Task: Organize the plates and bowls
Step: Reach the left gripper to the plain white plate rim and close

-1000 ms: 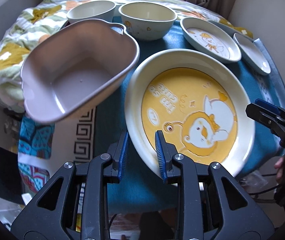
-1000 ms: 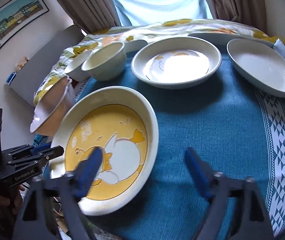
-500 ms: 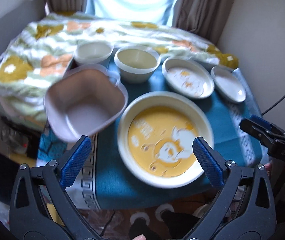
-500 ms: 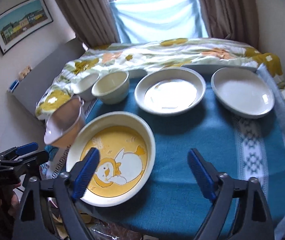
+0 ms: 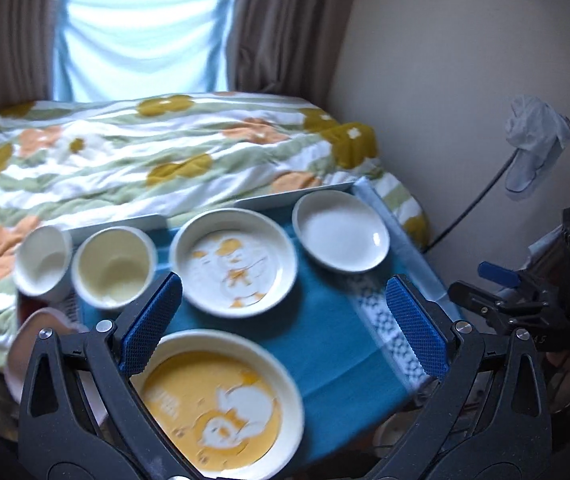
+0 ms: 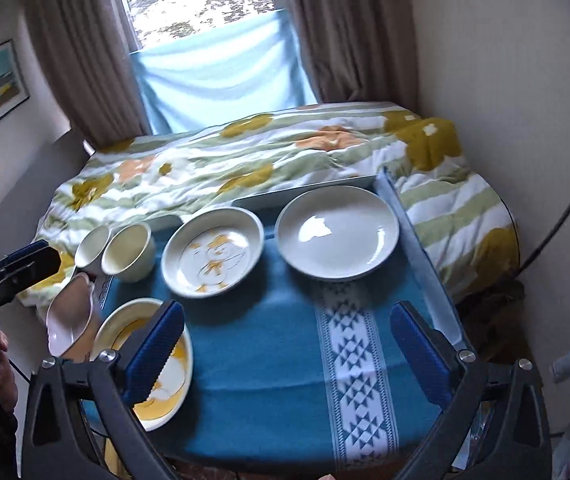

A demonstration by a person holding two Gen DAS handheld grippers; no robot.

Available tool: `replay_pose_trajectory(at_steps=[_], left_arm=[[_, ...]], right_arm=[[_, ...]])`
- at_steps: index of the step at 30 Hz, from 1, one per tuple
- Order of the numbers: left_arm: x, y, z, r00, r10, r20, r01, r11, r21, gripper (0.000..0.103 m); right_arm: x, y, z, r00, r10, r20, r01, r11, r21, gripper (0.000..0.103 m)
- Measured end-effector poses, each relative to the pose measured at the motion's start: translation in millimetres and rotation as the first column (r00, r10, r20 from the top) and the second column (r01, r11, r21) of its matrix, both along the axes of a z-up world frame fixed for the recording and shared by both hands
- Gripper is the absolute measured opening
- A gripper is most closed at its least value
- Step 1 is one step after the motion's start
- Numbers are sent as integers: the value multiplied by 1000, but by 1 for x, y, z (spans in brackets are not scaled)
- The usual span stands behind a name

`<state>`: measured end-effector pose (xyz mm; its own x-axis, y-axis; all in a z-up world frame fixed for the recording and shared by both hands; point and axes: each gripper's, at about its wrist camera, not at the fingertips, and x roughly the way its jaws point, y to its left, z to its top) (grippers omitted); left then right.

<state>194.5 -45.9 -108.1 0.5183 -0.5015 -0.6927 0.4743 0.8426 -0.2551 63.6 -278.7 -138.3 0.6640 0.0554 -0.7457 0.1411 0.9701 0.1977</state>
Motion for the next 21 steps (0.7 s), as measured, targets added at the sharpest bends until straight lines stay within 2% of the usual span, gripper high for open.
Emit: replay_pose_trajectory(at_steps=[7,10,13,15,19,21], left_arm=[[84,-74,-30,987,-103,-127,102,995,-7,102],[121,-111,-56,974,-136,-182,144,989,31,101],[146,-140,-87,961,-154,-231,179,980,91,93],[161,-156,-109,949,-161,-272,198,973,115,79],[187,-180,-141,930,-171,-326,228,963,145,70],[197,-187,-154,921,-170,-350,238,958,160,58]], right_arm=[[54,-60,-30,993,-91,-76,98,990,104,103],[76,-78,-50,987,-121,-106,134,983,128,101],[94,-97,-75,972,-184,-148,208,963,168,90],[104,-105,-92,961,-208,-183,245,946,214,76],[120,-108,-110,953,-209,-221,255,945,206,61],[126,-113,-119,946,-216,-243,270,938,218,54]])
